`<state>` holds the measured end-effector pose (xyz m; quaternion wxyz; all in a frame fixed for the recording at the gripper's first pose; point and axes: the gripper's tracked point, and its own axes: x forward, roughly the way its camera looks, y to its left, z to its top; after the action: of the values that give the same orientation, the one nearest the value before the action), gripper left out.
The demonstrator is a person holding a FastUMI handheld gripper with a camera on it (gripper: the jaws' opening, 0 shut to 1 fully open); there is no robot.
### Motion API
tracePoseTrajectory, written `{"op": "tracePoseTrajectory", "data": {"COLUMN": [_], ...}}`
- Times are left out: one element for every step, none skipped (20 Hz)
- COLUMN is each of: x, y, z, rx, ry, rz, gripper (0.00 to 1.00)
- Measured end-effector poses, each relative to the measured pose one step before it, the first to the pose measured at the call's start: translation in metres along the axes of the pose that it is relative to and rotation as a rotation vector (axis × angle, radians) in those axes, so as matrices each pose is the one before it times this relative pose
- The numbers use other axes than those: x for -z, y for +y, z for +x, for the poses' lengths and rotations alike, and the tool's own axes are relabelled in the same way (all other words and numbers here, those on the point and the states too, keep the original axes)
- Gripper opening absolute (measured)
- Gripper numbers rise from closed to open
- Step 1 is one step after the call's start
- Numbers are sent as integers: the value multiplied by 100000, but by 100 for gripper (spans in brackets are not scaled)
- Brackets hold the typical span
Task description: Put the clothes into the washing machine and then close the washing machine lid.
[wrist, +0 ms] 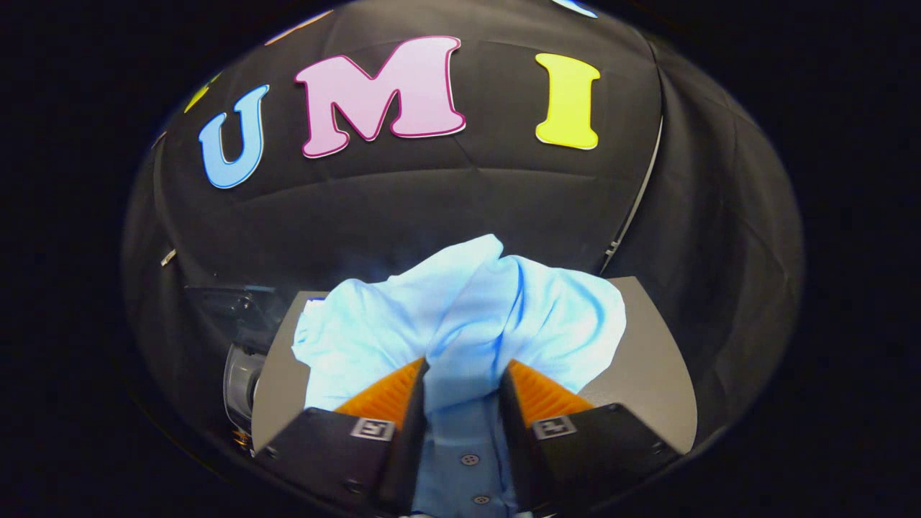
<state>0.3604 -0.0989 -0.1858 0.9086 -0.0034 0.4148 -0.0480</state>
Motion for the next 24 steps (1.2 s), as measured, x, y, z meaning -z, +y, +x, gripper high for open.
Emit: {"op": "tracePoseTrajectory", "data": {"x": [-84, -297, 160, 7, -66, -25, 76, -77, -141, -53, 107, 42, 67, -149, -270, -389, -352, -579, -674, -701, -768, -733, -679, -666], "y": [-82, 36, -14, 43, 542, 447, 495, 510, -2, -94, 75, 109, 167, 123, 105, 348, 566, 684, 787, 839, 912, 1034, 1124, 1248], "z": [57, 194, -136, -122, -294, -277, -503, -605, -508, -379, -472, -526, -360, -564, -643, -744, -866, -856, -832, -843, -897, -756, -863, -713], "rx": [237, 518, 614, 787, -943, -3096, -3650, -1797, 198, 756, 536, 265, 6, 370, 595, 24, -658, -866, -870, -1068, -1195, -1374, -1610, -1905], "ry": [-304, -1315, 379, -964, -2210, -586, -684, -1432, -1779, -1477, -1063, -988, -918, -1095, -1633, -1992, -2142, -2160, -2451, -2745, -2690, -2612, -2235, -2313], "rz": [-184, 856, -1075, -2258, -1256, 1087, 987, 645, -71, -626, -827, -392, -59, 324, 506, 149, -125, -816, -1172, -1229, -1111, -821, -982, -771], "gripper": [37, 37, 18, 18, 18, 12, 6, 6, 5, 5, 5, 5, 5, 5, 5, 5, 5, 5, 5, 5, 5, 5, 5, 5]}}
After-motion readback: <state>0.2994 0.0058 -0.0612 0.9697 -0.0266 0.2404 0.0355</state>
